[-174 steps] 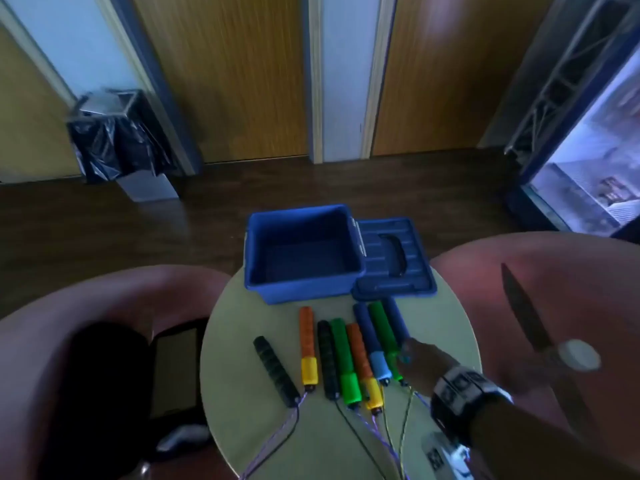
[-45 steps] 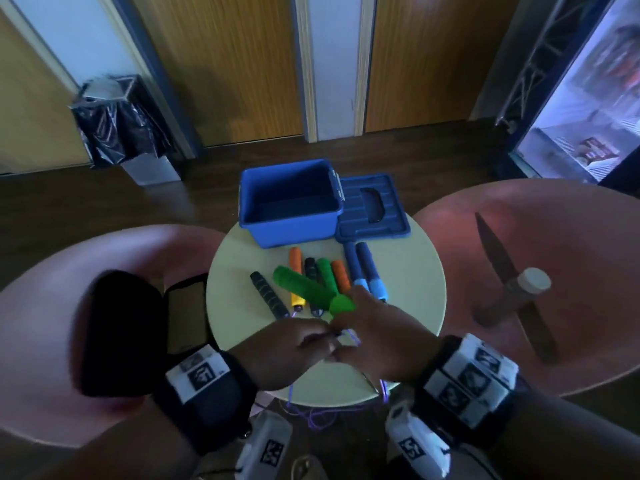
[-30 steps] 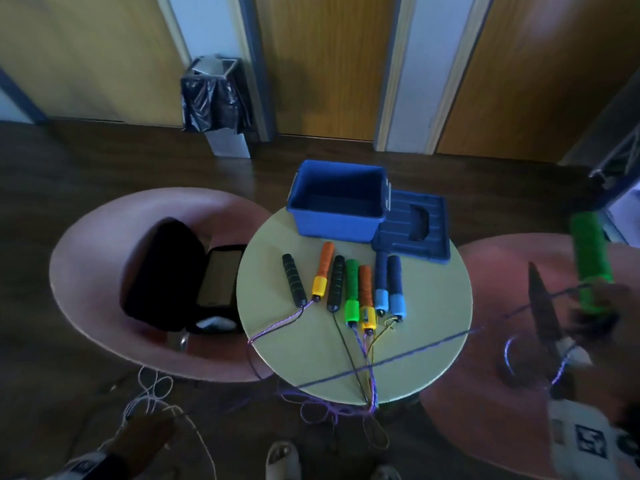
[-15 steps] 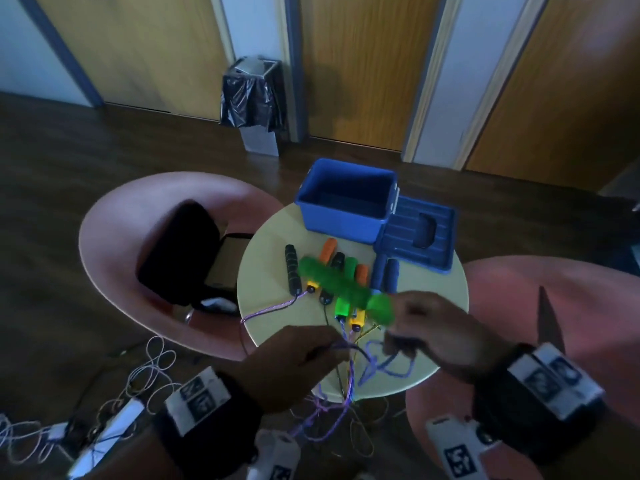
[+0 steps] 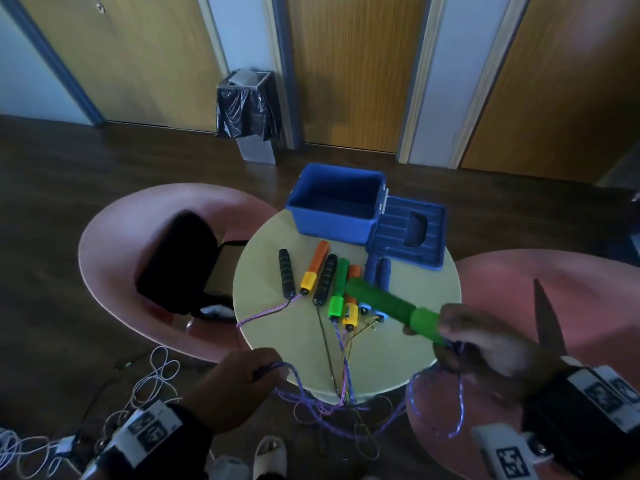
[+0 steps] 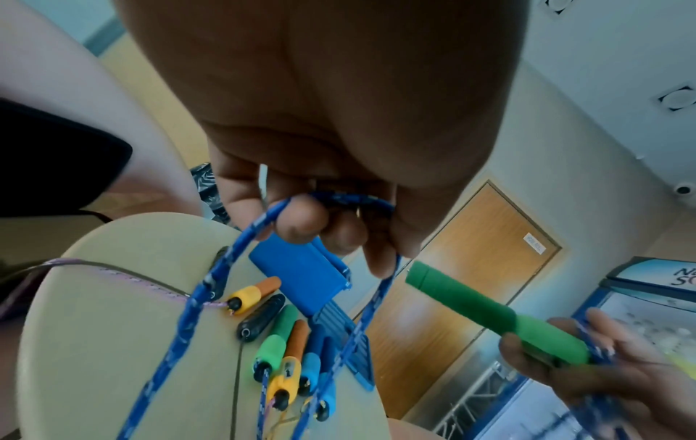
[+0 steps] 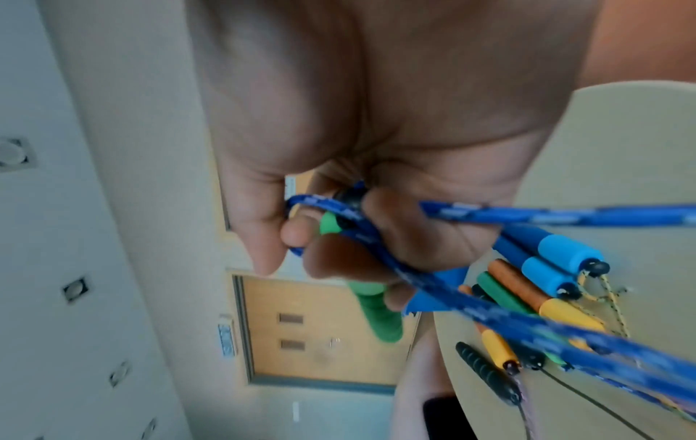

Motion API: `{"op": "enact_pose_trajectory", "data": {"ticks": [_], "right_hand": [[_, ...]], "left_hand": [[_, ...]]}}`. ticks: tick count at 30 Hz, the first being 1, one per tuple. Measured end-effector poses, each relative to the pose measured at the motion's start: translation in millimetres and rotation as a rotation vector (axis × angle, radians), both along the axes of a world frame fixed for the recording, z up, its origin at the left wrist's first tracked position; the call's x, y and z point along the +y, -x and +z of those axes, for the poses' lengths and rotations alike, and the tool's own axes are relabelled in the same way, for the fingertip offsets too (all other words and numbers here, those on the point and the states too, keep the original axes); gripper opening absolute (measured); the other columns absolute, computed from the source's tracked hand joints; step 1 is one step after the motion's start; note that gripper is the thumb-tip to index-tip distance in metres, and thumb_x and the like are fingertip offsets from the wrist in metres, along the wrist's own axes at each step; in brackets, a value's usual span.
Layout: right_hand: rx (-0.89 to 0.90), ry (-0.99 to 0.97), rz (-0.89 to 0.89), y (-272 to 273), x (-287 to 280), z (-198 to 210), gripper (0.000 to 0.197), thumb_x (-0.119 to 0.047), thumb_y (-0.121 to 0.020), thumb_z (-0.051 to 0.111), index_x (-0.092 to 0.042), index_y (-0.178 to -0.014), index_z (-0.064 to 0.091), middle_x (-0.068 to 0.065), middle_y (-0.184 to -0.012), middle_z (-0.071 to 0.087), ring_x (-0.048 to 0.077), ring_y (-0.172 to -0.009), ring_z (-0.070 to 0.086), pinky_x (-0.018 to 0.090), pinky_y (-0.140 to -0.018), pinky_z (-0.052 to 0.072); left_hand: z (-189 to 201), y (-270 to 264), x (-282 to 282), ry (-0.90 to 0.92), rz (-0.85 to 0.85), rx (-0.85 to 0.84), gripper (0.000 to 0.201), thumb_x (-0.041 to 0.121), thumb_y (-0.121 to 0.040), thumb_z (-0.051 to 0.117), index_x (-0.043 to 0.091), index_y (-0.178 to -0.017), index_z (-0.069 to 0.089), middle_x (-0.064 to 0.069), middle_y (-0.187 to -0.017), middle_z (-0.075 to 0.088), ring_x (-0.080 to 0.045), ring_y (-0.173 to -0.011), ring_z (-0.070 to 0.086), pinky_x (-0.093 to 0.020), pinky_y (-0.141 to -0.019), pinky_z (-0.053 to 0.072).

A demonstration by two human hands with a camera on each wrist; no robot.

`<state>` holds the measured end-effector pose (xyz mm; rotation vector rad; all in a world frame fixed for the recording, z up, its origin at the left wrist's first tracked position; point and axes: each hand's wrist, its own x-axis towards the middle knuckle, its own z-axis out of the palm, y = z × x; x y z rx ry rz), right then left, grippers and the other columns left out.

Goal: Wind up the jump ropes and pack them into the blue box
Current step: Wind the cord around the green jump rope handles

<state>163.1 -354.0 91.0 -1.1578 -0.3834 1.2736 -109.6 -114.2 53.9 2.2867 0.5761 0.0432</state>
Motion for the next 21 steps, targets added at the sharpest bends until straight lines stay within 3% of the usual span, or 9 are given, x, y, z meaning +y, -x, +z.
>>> {"op": "enact_pose_trajectory", "data": {"ticks": [3, 4, 6, 7, 10, 14, 15, 18, 21], "right_hand": [[-0.008, 0.021, -0.138, -1, -1, 5, 0.036, -0.017, -0.072, 0.079, 0.000, -0.089, 0.052, 0.027, -0.103, 0.067, 0.018, -0.050, 0.048, 0.022, -0.044, 0.030], [-0.044, 0.040, -0.136, 3, 2, 7, 0.035, -0.016, -0.076, 0.073, 0.004, -0.096, 0.052, 0.022, -0.092, 0.068, 0.017, -0.050, 0.049, 0.020, -0.043, 0.032], [-0.195, 0.093, -0.058, 13, 12, 7, 0.056, -0.026, -0.073, 0.081, 0.012, -0.102, 0.051, 0.014, -0.069, 0.060, 0.013, -0.049, 0.050, 0.019, -0.044, 0.036], [-0.326, 0.130, 0.007, 20, 19, 9, 0.062, -0.033, -0.069, 0.088, 0.008, -0.101, 0.055, 0.011, -0.067, 0.056, 0.012, -0.051, 0.050, 0.019, -0.047, 0.037], [-0.809, 0.175, 0.190, 38, 37, 10, 0.042, -0.053, -0.063, 0.086, -0.027, -0.086, 0.063, -0.003, -0.077, 0.054, 0.003, -0.063, 0.049, 0.018, -0.061, 0.040], [-1.168, 0.080, 0.347, 52, 48, 2, 0.018, -0.054, -0.081, 0.069, -0.055, -0.087, 0.052, -0.009, -0.090, 0.040, -0.002, -0.080, 0.046, 0.018, -0.070, 0.034], [-1.195, 0.066, 0.357, 52, 47, -1, 0.010, -0.053, -0.087, 0.060, -0.052, -0.085, 0.051, -0.010, -0.090, 0.038, -0.002, -0.081, 0.046, 0.020, -0.071, 0.034], [-1.240, 0.122, 0.297, 46, 38, -8, 0.025, -0.051, -0.090, 0.044, -0.030, -0.080, 0.055, -0.006, -0.093, 0.043, 0.004, -0.082, 0.050, 0.026, -0.074, 0.039], [-0.797, 0.173, -0.052, 31, 30, -3, 0.019, -0.014, -0.096, 0.053, -0.024, -0.080, 0.059, 0.000, -0.078, 0.056, 0.009, -0.060, 0.054, 0.031, -0.062, 0.040]], "left_hand": [[7, -7, -10, 0.025, -0.070, 0.007, 0.028, 0.057, -0.083, 0.047, 0.031, -0.078, 0.055, 0.011, -0.063, 0.050, 0.000, -0.060, 0.043, -0.033, -0.066, 0.044], [11, -14, -15, 0.032, -0.102, 0.004, 0.027, 0.058, -0.084, 0.046, 0.034, -0.078, 0.056, 0.013, -0.065, 0.051, -0.001, -0.062, 0.046, -0.031, -0.067, 0.044], [23, -35, -26, 0.033, -0.175, -0.005, 0.027, 0.060, -0.089, 0.047, 0.037, -0.083, 0.061, 0.014, -0.070, 0.057, -0.002, -0.066, 0.053, -0.030, -0.069, 0.045], [31, -46, -33, 0.030, -0.218, -0.008, 0.027, 0.057, -0.091, 0.048, 0.036, -0.090, 0.065, 0.016, -0.072, 0.060, -0.002, -0.067, 0.056, -0.028, -0.069, 0.045], [47, -76, -49, 0.031, -0.294, -0.063, 0.019, 0.038, -0.095, 0.051, 0.031, -0.103, 0.068, 0.028, -0.071, 0.060, 0.007, -0.066, 0.055, -0.019, -0.065, 0.042], [59, -92, -55, 0.060, -0.259, -0.153, 0.020, 0.022, -0.094, 0.055, 0.037, -0.103, 0.064, 0.024, -0.088, 0.067, 0.006, -0.078, 0.060, -0.019, -0.072, 0.046], [60, -91, -55, 0.054, -0.258, -0.161, 0.019, 0.025, -0.093, 0.055, 0.038, -0.104, 0.063, 0.022, -0.091, 0.067, 0.003, -0.081, 0.061, -0.022, -0.074, 0.047], [52, -77, -47, 0.043, -0.172, -0.185, 0.009, 0.042, -0.088, 0.057, 0.044, -0.096, 0.060, 0.013, -0.074, 0.065, -0.005, -0.067, 0.060, -0.030, -0.068, 0.049], [32, -57, -32, -0.003, -0.072, -0.113, 0.014, 0.050, -0.085, 0.057, 0.037, -0.089, 0.059, 0.005, -0.069, 0.061, -0.010, -0.062, 0.055, -0.034, -0.065, 0.047]]}}
